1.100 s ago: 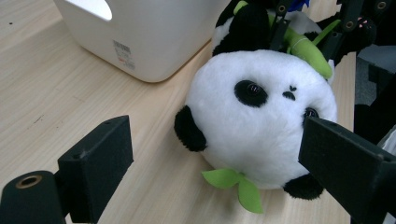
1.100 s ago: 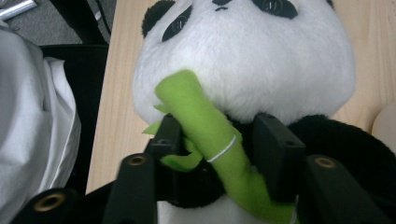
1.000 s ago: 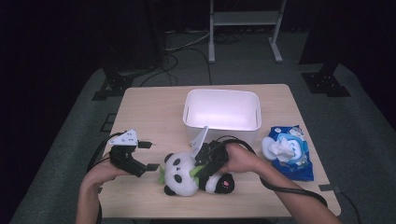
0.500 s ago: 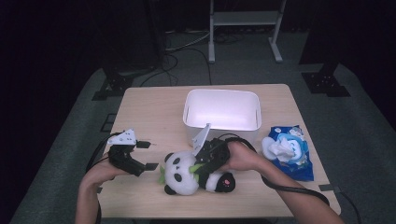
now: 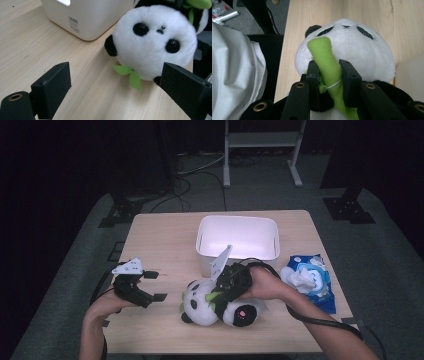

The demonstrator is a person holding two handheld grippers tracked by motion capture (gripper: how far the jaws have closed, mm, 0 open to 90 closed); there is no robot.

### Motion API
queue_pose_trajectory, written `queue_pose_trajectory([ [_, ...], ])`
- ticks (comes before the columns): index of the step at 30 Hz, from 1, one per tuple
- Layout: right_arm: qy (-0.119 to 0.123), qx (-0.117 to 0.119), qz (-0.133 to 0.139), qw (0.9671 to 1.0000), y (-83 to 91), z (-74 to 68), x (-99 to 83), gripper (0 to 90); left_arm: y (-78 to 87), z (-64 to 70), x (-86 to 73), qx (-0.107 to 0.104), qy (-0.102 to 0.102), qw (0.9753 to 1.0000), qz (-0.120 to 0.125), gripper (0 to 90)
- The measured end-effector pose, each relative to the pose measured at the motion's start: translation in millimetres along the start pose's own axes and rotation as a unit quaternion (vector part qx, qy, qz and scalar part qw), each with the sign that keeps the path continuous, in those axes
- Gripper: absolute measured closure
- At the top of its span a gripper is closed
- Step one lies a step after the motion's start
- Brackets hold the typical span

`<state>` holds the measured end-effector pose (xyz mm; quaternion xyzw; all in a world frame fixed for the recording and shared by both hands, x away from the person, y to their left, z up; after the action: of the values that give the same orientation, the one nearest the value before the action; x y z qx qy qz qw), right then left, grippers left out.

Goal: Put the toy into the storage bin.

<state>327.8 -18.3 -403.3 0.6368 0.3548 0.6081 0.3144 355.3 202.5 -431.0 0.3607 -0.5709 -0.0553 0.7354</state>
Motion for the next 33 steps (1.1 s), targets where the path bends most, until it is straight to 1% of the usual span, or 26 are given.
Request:
queue_pose_trajectory([
  [7, 0.007, -0.005, 0.001, 1.0, 17.9, -5.5, 8.9, 70.5, 2.7, -3.0, -1.9, 0.003, 0.006, 1.0, 0.005, 8.7],
  [13, 0.005, -0.014, 0.01, 0.9999, 36.1, -8.1, 14.4, 70.5, 3.7, -5.4, -3.8, 0.004, 0.009, 0.9999, 0.007, 8.6],
  [14, 0.008, -0.014, 0.014, 0.9998, 39.0, -7.9, 15.5, 70.5, 3.8, -5.8, -4.2, 0.005, 0.009, 0.9999, 0.006, 8.7],
  [17, 0.003, -0.016, 0.022, 0.9996, 47.6, -8.4, 17.6, 70.5, 3.6, -6.2, -5.0, 0.004, 0.013, 0.9999, 0.007, 8.7],
  [26, -0.001, -0.02, 0.03, 0.9994, 65.8, -7.5, 20.3, 70.5, 3.2, -8.6, -7.4, 0.005, 0.016, 0.9998, 0.006, 8.7],
  [33, 0.001, -0.029, 0.036, 0.9989, 83.1, -7.9, 27.4, 70.5, 3.3, -9.9, -8.7, 0.006, 0.017, 0.9998, 0.007, 8.7],
])
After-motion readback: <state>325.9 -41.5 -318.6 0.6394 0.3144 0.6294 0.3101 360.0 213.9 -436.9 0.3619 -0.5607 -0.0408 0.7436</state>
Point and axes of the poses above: each handheld gripper's, and its own axes: y roughly backward along the jaws, x roughly out of its top, z roughly to its right, the point moved 8 cm from there along -y, roughly forward along the jaws, and after that the axes turned 1 degree about x, right-handed, at the moved point
